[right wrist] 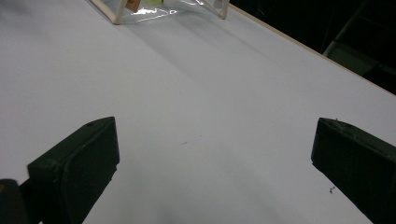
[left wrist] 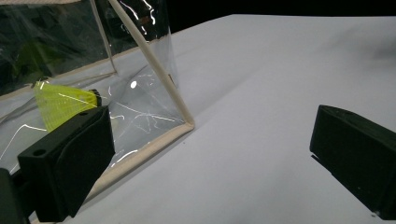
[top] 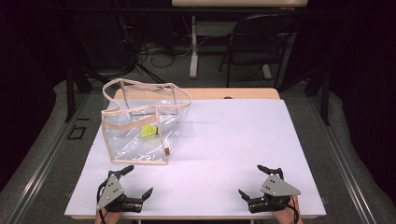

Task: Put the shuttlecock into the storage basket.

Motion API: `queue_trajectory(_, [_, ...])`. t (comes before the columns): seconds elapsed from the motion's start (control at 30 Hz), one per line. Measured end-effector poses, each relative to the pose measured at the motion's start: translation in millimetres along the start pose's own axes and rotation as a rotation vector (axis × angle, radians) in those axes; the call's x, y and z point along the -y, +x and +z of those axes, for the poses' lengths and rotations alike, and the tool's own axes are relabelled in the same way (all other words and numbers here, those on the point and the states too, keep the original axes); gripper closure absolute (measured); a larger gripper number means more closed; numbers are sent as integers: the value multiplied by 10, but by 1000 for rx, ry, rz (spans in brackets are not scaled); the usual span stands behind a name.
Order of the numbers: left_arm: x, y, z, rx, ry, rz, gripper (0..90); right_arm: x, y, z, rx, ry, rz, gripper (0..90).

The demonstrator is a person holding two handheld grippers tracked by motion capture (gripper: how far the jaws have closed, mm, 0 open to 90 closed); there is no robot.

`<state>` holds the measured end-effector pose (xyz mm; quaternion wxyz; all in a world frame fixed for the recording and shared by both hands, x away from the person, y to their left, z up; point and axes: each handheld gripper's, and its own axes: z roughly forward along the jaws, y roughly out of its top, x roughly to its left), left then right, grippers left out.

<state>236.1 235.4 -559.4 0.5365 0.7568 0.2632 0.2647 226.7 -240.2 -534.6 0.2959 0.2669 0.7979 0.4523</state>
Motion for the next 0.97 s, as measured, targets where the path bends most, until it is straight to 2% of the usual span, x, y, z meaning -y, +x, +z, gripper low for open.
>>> queue_trajectory(0.13, [1, 0, 7, 5, 1, 2, 0, 56, 50, -41, 12, -28, -28, 5])
queue_trajectory(0.33, [3, -6, 9, 6, 5, 1, 0, 81, 68, -75, 25, -52, -40, 5])
queue_trajectory(0.57, [4, -5, 21, 12, 9, 4, 0, 84, 25, -75, 48, -85, -36, 5])
queue_trajectory(0.97, [-2, -5, 19, 15, 7, 12, 0, 93, 13, -73, 59, -82, -19, 6])
